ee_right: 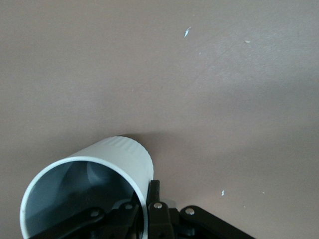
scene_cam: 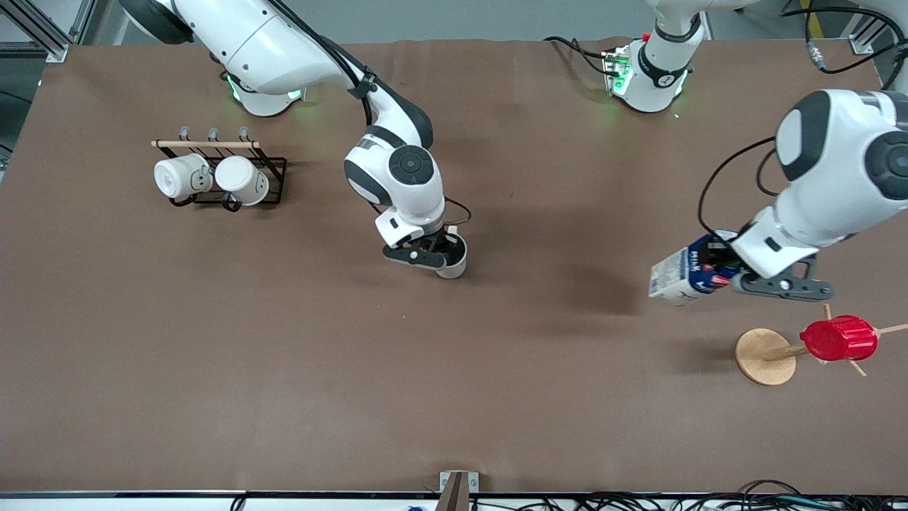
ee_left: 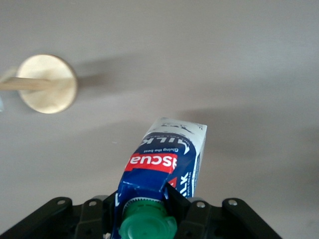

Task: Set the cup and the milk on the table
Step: 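Carry the mug to table center with the right gripper while the left lifts milk, then release the mug and retract the right gripper while the left gripper carries milk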

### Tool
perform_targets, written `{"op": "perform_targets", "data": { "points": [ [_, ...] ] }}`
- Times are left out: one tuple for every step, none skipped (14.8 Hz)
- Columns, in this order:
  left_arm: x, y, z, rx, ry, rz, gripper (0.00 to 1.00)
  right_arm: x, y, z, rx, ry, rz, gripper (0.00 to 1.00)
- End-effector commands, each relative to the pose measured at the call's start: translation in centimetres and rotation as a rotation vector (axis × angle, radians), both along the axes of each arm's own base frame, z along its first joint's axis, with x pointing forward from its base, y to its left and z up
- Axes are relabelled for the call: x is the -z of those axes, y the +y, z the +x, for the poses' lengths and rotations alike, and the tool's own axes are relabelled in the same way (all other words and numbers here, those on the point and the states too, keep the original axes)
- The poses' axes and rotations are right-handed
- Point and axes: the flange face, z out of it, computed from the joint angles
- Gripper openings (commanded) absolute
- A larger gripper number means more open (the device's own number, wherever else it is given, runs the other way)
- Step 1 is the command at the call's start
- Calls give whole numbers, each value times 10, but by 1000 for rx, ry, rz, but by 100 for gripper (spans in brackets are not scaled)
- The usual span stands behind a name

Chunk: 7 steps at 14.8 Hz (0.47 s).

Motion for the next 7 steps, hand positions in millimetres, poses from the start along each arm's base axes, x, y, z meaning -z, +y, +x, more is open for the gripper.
{"op": "perform_targets", "data": {
  "points": [
    [-3,-57,-2,-52,39,-5,2,-4,6,0,3,-18,-5,80],
    [1,-78,-5,-97,50,-9,2,-6,5,2,8,-20,-3,100],
    [8,-99,-9,-116,55,1,2,-11,4,3,8,-23,-1,100],
    [10,-126,-13,-104,45,16,1,-17,4,4,14,-24,4,100],
    [18,-151,-18,-110,45,31,1,-31,2,5,17,-36,5,100],
    [27,-171,-22,-143,53,34,1,-64,-12,17,44,-71,-2,100],
    [39,-188,-24,-165,71,30,1,-89,-31,23,75,-77,-47,100]
  ]
}}
